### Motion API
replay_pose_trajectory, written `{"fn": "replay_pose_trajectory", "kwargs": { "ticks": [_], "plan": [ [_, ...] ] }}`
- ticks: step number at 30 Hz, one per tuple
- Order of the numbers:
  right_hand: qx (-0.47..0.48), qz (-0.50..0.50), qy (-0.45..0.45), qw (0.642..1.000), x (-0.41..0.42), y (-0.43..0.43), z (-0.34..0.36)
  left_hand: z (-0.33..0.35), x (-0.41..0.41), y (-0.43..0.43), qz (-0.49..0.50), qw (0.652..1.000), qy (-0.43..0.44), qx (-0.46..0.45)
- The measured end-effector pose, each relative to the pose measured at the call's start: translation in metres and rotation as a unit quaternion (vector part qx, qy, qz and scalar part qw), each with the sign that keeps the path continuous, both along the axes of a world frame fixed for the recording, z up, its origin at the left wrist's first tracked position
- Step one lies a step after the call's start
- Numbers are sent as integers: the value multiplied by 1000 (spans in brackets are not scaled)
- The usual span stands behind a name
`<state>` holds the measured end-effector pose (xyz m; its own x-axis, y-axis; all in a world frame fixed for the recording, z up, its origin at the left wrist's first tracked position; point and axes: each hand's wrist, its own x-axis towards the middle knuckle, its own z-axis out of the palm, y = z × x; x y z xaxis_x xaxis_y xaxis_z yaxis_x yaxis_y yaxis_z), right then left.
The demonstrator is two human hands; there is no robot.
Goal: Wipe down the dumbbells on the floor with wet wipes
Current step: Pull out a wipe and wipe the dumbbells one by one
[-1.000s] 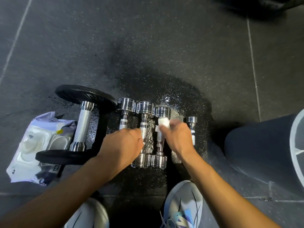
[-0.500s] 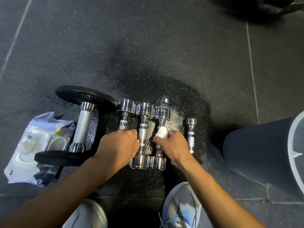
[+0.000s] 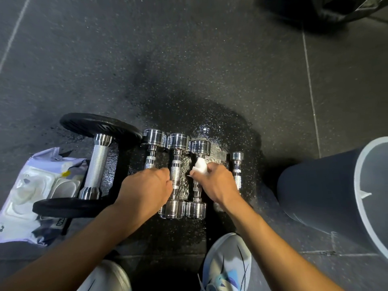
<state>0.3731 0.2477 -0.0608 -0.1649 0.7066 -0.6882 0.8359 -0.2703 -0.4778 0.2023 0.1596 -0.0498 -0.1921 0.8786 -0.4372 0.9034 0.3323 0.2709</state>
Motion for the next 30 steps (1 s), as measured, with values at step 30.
{"fn": "replay_pose_trajectory", "kwargs": {
  "ticks": [30],
  "plan": [
    [118, 142, -125, 975, -3, -31, -4, -4, 4, -5, -51, 998, 35, 32]
  ]
}}
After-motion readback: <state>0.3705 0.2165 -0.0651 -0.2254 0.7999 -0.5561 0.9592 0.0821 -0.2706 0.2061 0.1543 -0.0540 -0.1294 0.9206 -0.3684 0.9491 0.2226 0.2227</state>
